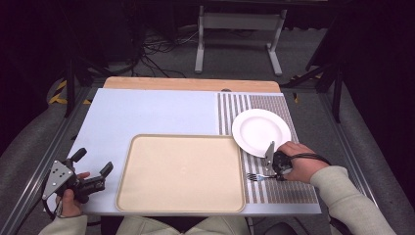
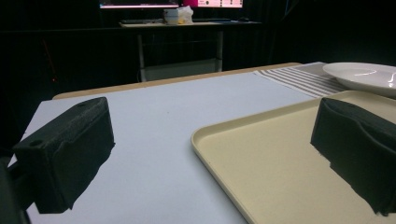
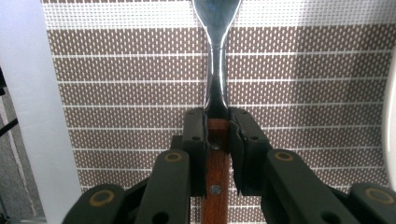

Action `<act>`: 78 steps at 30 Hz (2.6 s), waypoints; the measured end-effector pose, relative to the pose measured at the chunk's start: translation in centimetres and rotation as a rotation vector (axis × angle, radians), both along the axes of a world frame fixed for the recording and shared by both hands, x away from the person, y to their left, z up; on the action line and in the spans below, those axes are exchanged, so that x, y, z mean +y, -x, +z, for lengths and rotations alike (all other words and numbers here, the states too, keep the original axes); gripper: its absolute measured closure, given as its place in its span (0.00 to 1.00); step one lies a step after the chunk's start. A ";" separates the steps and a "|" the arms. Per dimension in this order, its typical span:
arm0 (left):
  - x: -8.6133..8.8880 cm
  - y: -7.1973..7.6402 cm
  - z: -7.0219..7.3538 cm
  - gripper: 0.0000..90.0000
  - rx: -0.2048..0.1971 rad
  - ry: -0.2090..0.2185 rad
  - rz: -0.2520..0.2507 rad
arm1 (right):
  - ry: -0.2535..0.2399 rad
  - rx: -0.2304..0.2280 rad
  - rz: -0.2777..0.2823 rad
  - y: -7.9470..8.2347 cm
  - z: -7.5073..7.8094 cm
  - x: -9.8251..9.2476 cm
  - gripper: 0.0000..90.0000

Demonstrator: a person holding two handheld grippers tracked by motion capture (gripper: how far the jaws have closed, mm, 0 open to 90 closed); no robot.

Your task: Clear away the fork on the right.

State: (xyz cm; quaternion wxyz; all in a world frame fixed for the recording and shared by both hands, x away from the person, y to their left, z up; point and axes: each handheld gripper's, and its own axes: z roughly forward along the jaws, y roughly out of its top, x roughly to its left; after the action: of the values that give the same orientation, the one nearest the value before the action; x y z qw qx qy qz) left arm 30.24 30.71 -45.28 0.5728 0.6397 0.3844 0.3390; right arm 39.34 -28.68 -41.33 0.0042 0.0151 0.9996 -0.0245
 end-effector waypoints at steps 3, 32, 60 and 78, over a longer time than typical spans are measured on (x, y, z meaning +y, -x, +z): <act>0.0 0.0 0.0 0.00 0.000 0.000 0.000 | 0.003 -0.003 0.009 0.1 0.0 0.1 0.86; 0.1 0.0 0.0 0.00 0.001 0.006 0.003 | -0.071 -0.076 -0.039 0.7 4.2 0.5 0.86; 0.1 0.0 0.0 0.00 0.004 0.007 0.002 | -0.317 -0.069 -0.406 0.6 7.5 3.0 0.87; 0.1 0.0 0.0 0.00 0.002 0.004 0.002 | -0.395 -0.033 -0.633 0.5 7.7 5.6 0.86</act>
State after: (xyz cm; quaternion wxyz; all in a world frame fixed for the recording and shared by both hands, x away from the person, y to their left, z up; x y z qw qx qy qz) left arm 30.27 30.81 -45.29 0.5733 0.6384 0.3864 0.3384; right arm 38.84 -23.06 -33.59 0.0098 0.3241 0.9307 0.1692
